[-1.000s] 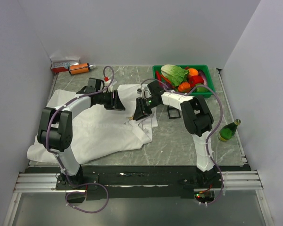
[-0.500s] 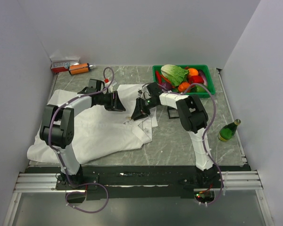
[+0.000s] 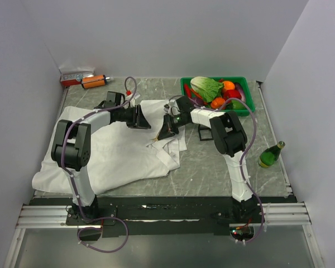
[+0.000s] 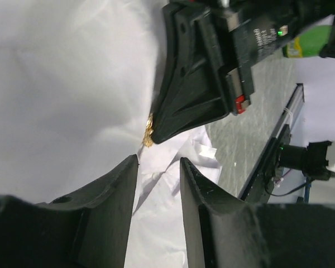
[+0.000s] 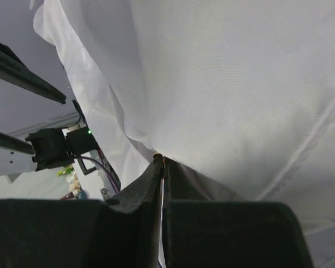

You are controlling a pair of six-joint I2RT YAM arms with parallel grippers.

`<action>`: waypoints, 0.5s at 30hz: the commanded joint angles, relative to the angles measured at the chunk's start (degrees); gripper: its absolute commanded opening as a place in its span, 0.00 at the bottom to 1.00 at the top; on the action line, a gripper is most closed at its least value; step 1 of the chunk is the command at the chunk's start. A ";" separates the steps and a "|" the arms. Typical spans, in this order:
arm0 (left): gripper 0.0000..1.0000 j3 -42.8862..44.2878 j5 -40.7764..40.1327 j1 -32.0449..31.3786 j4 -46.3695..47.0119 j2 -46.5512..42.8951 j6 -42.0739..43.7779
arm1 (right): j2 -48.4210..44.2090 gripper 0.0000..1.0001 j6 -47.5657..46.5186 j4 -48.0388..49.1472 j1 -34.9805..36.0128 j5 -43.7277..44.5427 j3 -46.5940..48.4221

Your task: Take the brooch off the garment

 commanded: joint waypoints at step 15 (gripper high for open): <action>0.58 2.19 15.53 -1.32 -0.41 4.12 13.12 | -2.67 0.00 -12.05 -0.86 -1.24 -17.79 4.46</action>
